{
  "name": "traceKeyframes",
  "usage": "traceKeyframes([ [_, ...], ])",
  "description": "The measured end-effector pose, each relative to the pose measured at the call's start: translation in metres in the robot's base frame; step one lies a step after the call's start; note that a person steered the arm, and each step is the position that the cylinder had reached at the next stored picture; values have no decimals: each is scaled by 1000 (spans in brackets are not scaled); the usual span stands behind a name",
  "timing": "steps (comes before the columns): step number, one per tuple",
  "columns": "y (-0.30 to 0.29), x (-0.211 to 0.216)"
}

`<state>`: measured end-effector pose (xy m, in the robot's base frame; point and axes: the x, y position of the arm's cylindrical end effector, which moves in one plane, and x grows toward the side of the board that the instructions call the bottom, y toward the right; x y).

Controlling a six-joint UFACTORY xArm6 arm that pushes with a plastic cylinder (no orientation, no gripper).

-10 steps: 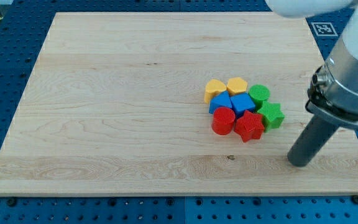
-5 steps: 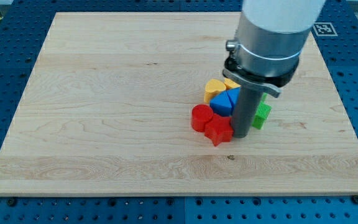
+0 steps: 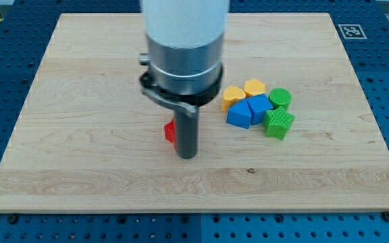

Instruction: Move the red blocks to the center of the board

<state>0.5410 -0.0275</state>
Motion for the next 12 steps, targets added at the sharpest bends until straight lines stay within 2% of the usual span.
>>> traceKeyframes([
  [3, -24, -12],
  [5, -29, -52],
  [7, -12, -37],
  [8, -12, -48],
  [10, -25, -107],
  [12, -21, -111],
])
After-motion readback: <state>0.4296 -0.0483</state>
